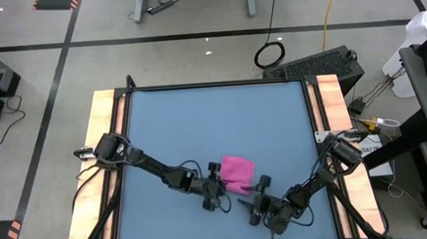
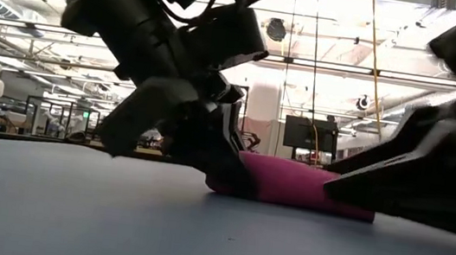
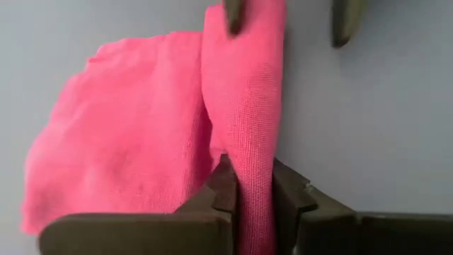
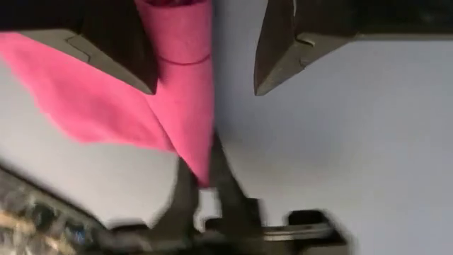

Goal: Roll towel into tight, uniform cylinder
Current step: Roll the pink towel

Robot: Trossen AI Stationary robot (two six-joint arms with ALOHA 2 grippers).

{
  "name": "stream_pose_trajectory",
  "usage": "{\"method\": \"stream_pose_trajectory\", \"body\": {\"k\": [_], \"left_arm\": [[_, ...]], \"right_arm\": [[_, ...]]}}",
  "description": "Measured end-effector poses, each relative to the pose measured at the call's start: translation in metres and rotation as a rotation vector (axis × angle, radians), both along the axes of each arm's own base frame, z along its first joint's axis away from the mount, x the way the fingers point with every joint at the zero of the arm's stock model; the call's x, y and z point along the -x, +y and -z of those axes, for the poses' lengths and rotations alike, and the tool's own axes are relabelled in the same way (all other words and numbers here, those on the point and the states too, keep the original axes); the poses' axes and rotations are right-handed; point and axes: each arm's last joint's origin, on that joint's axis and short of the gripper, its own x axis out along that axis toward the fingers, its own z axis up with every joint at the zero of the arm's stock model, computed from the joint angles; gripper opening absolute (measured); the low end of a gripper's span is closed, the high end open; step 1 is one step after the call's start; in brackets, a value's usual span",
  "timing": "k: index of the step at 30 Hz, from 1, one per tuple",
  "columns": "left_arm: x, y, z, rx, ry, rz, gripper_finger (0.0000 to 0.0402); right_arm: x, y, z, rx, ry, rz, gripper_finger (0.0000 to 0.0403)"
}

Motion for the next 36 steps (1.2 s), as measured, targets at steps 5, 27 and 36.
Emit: {"method": "stream_pose_trajectory", "body": {"k": [5,27,36], "left_arm": [[-0.004,0.010,0.000,0.158,0.040,-0.008,0.0039],[-0.009,0.034,0.002,0.439,0.142,-0.069,0.0046],[-0.009,0.035,0.003,0.454,0.147,-0.082,0.0047]], "right_arm": [[0.005,0.009,-0.009,0.155,0.023,-0.067,0.0245],[-0.007,-0.014,-0.004,0.083,0.024,0.073,0.0223],[-0.013,-0.028,0.002,-0.077,0.110,0.078,0.0214]]}}
